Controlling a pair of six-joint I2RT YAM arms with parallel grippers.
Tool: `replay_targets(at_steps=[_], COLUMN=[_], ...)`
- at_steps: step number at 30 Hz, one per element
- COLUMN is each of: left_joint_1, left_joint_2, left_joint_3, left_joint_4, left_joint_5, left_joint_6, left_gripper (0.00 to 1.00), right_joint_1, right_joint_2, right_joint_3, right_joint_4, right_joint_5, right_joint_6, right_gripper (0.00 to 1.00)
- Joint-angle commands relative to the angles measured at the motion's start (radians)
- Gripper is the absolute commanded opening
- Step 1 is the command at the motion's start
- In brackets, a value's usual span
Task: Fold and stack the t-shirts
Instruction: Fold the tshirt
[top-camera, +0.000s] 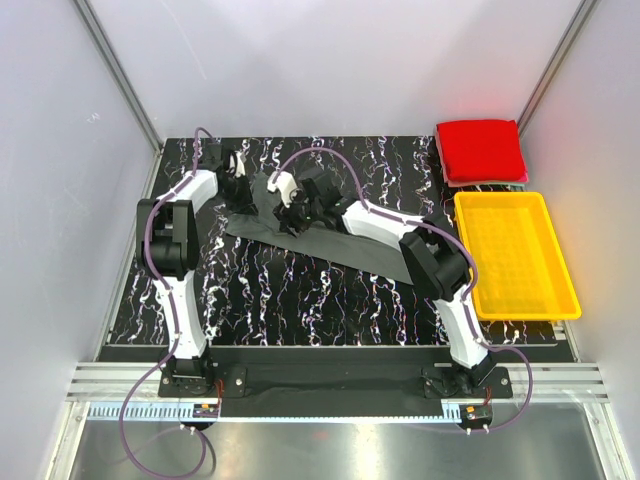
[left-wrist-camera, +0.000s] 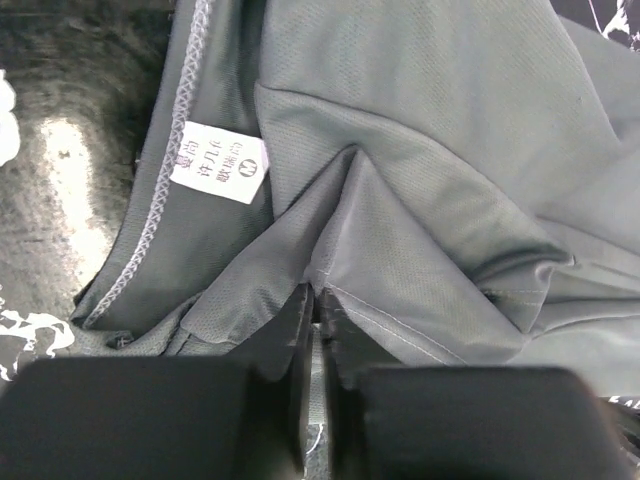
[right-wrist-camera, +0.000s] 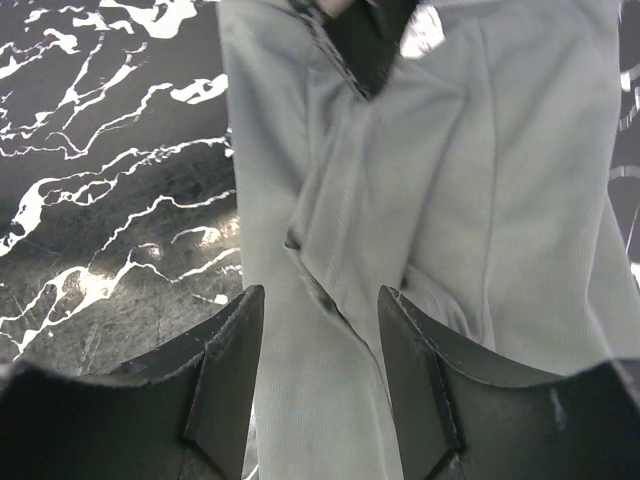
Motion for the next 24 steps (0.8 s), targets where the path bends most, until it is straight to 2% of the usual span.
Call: replay_targets(at_steps=[1, 7, 14, 24], left_joint_1=[0.003, 0.003, 0.02, 0.034], left_joint_2=[-0.008, -0.016, 0.014, 0.061], left_joint_3=[0.038, 0.078, 0.133, 0.17], left_joint_4=[0.011, 0.02, 0.074, 0.126], left_joint_5=[0.06, 0.14, 0.25, 0.309], left_joint_6=[-0.003, -0.08, -0.255, -0.338], left_gripper=[0.02, 0.0, 0.0, 0.0], right_joint_1=[0.044, 0.072, 0.076, 0.081], right_joint_2=[0.004, 0.006, 0.01, 0.041], right_joint_3=[0.002, -0.031, -0.057, -0.074], right_joint_4=[0.073, 0.122, 0.191, 0.279], right_joint_5=[-0.013, 0.081, 0.182, 0.265], right_joint_6=[-0.116, -0.188, -0.223, -0.227], right_gripper=[0.56, 0.59, 0.6, 0.61])
